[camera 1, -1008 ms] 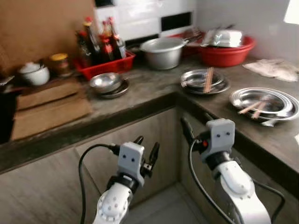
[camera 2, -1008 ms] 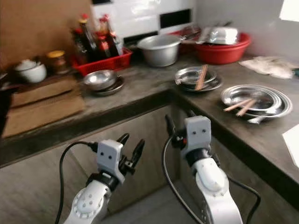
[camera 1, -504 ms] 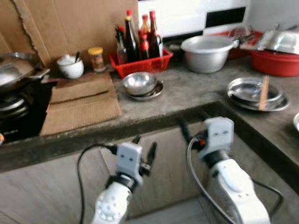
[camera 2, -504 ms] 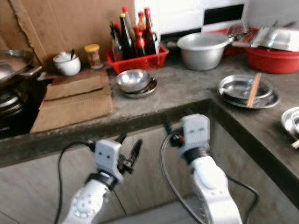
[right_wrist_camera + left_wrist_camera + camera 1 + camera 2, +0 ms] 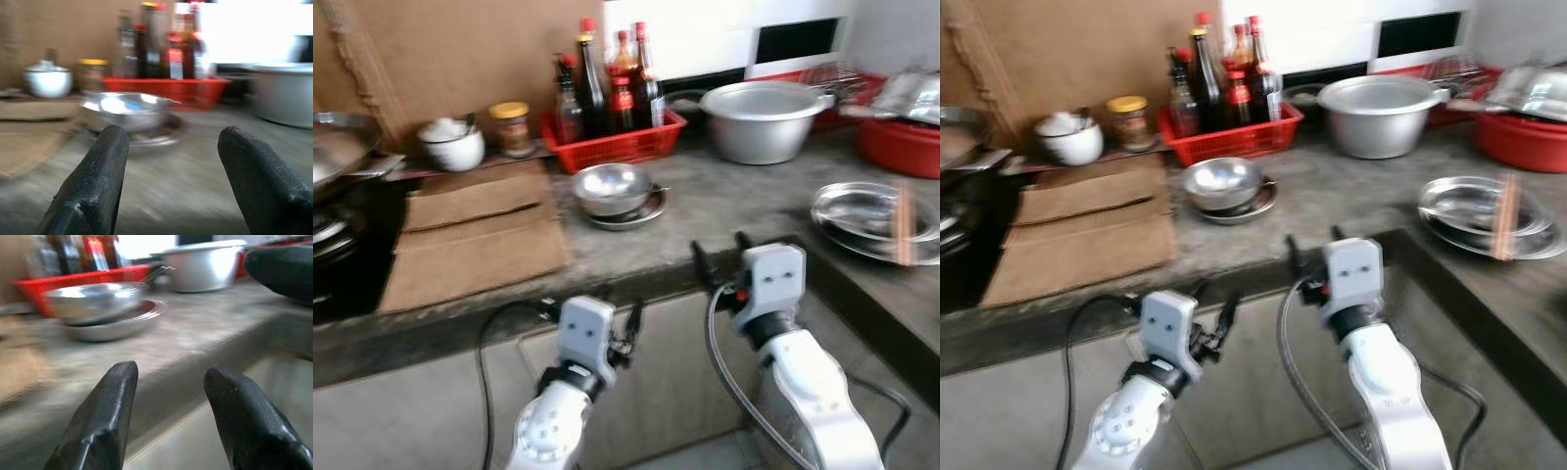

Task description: Kitchen organization

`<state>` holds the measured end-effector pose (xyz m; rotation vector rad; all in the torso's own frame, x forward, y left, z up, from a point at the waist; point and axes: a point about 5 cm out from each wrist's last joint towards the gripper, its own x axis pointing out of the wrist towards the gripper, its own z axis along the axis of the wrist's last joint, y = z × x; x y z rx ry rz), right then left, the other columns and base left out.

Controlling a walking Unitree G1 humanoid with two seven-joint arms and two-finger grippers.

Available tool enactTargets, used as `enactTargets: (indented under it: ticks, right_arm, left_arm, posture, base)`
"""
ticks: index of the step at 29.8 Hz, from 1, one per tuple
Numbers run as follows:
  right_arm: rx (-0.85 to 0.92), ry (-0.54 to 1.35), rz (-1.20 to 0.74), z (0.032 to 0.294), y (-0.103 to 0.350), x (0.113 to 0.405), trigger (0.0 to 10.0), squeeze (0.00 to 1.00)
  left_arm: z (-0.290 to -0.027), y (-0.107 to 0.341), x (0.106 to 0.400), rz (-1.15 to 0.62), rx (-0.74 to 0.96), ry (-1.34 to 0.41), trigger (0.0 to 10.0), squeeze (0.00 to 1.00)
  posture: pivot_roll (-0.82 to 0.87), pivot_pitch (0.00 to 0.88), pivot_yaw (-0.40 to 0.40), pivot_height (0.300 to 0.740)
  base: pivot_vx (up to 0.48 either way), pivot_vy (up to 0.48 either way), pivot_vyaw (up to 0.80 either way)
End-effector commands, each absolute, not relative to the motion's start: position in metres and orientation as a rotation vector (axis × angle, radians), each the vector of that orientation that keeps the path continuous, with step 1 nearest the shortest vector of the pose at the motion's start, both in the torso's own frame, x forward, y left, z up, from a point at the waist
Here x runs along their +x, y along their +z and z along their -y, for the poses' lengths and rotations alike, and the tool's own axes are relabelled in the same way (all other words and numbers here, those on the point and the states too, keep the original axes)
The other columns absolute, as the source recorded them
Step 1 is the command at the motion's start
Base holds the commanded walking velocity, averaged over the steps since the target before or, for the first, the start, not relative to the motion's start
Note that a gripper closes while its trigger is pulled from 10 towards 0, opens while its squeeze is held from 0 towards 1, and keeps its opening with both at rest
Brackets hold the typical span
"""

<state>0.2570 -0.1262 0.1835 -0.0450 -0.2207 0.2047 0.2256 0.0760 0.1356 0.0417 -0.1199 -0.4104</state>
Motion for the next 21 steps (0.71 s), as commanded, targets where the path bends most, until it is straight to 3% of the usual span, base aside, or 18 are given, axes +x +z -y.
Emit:
enactTargets:
  ticks: [1,13,15,16,21]
  right_arm:
    - [-0.015,0.241,0.235,0.116,0.188,0.259,10.0,0.0]
    - [-0.045,0.212,0.226,0.121,0.187,0.264,10.0,0.0]
    - [-0.044,0.215,0.22,0.121,0.187,0.264,10.0,0.06]
    - [-0.039,0.224,0.213,0.12,0.185,0.265,10.0,1.0]
    - [0.004,0.248,0.164,0.114,0.177,0.272,10.0,1.0]
  left_arm:
    - [-0.085,0.134,0.227,0.109,0.066,-0.38,10.0,0.0]
    - [-0.085,0.134,0.227,0.109,0.054,-0.369,10.0,0.0]
    - [-0.085,0.134,0.227,0.109,0.052,-0.371,10.0,0.0]
    - [-0.085,0.134,0.227,0.108,0.051,-0.372,10.0,0.0]
    - [-0.082,0.137,0.226,0.118,0.038,-0.381,10.0,0.0]
  posture:
    - [0.03,0.018,0.028,0.74]
    - [0.03,0.026,0.032,0.74]
    - [0.03,0.027,0.029,0.74]
    - [0.03,0.027,0.029,0.74]
    - [0.04,0.033,0.026,0.74]
  base:
    - [0.277,0.0,0.0]
    - [0.063,0.0,0.0]
    - [0.0,0.0,0.0]
    - [0.0,0.0,0.0]
    - [0.0,0.0,0.0]
